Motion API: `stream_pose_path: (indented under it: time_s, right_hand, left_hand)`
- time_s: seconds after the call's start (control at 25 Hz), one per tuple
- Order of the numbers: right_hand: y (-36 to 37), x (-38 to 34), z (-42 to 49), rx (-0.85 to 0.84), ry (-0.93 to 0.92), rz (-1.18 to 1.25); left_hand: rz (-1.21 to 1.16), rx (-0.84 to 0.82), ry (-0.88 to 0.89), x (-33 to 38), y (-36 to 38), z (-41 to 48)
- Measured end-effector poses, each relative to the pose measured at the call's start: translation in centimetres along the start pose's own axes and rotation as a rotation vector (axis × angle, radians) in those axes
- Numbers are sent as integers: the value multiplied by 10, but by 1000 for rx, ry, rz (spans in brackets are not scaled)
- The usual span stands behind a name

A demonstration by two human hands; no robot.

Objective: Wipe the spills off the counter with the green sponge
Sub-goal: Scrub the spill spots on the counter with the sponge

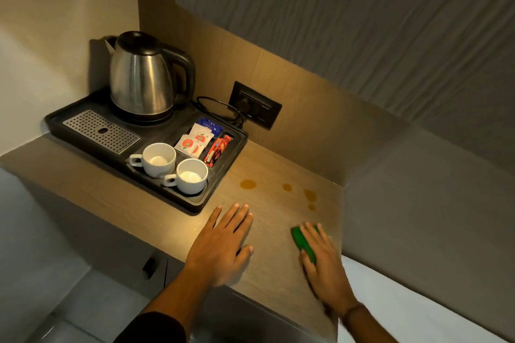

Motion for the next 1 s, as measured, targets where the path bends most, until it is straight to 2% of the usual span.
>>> stream_pose_path:
  time_s: [0.12,0.16,0.24,0.32,0.44,0.52,0.56,0.72,0.8,0.92,0.96,1.0]
  right_hand:
    - [-11,-8,66,61,125,50]
    - [-4,-18,69,47,107,54]
    - [12,-23,46,3,-57,40]
    - [7,3,14,-14,-110,11]
    - [-16,41,61,54,46,72]
    - [-24,41,101,90,177,73]
    - [-20,34,107,86,181,52]
    - [-12,44,51,-10,-78,56]
    - [-22,62,63,16,-22,71]
    - [-34,58,123,117,260,87]
    - [-26,41,131,94,236,65]
    - [-16,24,129,59,133,44]
  left_hand:
    - [-12,16,-5,0,-1,1]
    - [-24,19,-10,0,-1,0]
    - [-45,36,-19,-1,-2,-1]
    - [-49,34,-20,-2,-1,-1]
    - [-65,37,-22,-1,-1,1]
    - [-76,35,-29,-1,-1,2]
    - [-77,26,-29,-2,0,2]
    - [-80,11,-24,-1,-1,3]
    - [-82,6,-20,-1,-2,3]
    - [-78,17,-32,-2,-4,3]
    - [-71,8,-31,-2,-3,4]
    - [-73,-6,-29,-1,-2,4]
Point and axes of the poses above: each hand's wrist, its own z-axis towards the middle knuckle, its own y-axis out of the palm, x = y × z, the point moved 10 cm from there along z, towards the middle knuckle, and after that the axes turned 1 degree about x, right-handed, at the moved point
